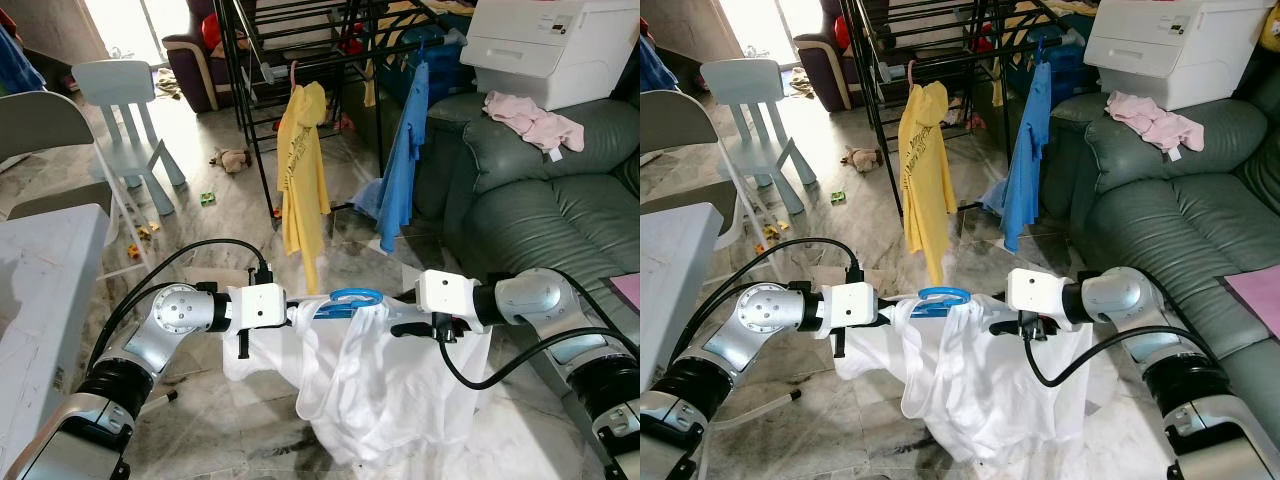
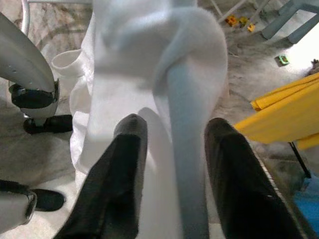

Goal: Hang hanger

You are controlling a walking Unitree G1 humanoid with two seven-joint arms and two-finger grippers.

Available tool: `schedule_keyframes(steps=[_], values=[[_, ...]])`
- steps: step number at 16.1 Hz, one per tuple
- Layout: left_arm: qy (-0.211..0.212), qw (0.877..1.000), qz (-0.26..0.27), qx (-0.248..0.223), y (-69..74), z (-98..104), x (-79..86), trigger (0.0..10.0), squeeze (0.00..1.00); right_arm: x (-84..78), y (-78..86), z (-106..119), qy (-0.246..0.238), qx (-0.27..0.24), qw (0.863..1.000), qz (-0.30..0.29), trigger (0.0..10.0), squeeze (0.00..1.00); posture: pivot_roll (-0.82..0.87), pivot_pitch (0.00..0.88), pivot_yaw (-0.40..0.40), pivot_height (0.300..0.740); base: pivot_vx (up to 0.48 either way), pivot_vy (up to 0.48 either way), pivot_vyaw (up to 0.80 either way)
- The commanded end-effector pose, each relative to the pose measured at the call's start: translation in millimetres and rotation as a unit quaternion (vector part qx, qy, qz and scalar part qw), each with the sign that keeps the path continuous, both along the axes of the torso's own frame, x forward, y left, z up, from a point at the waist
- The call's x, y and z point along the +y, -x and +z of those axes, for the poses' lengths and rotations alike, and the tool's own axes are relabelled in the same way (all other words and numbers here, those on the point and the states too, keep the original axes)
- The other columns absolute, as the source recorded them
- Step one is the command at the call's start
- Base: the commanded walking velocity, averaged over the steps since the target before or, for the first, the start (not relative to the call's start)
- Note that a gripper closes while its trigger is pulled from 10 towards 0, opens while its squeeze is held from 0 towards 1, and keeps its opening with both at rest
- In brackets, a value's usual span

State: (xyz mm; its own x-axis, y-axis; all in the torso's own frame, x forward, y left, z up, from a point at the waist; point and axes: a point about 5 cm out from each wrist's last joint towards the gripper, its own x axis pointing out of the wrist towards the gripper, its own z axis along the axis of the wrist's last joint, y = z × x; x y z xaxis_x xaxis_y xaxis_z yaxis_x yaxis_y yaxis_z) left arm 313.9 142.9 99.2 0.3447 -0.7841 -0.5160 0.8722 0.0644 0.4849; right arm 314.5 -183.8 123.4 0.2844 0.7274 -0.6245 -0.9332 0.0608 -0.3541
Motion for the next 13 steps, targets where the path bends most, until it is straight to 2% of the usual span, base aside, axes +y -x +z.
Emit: schedule_keyframes(steps=[1,7,9,13], values=[[0.01,1.0,-0.001,-0.015,-0.8,7.7,2.8,0.0,0.0,-0.8,-1.7,3.1,0.01,0.005,1.0,0.007,0.0,0.0,-0.09,0.0,0.072,0.74,0.0,0.0,0.0],[0.008,1.0,0.002,-0.011,-0.4,5.9,4.5,0.0,0.0,-0.4,-1.1,0.6,0.005,0.005,1.0,0.003,0.0,0.0,-0.09,0.0,0.072,0.74,0.0,0.0,0.0],[-0.005,1.0,0.011,-0.013,-1.9,3.3,6.6,0.0,0.0,1.5,-1.2,1.0,-0.013,0.007,1.0,-0.002,0.0,0.0,-0.09,0.0,0.073,0.74,0.0,0.0,0.0],[-0.001,0.999,0.024,-0.022,-4.6,4.2,8.2,0.0,0.0,1.8,-0.6,-1.7,-0.023,0.015,1.0,-0.01,0.0,0.0,-0.09,0.0,0.07,0.74,0.0,0.0,0.0]])
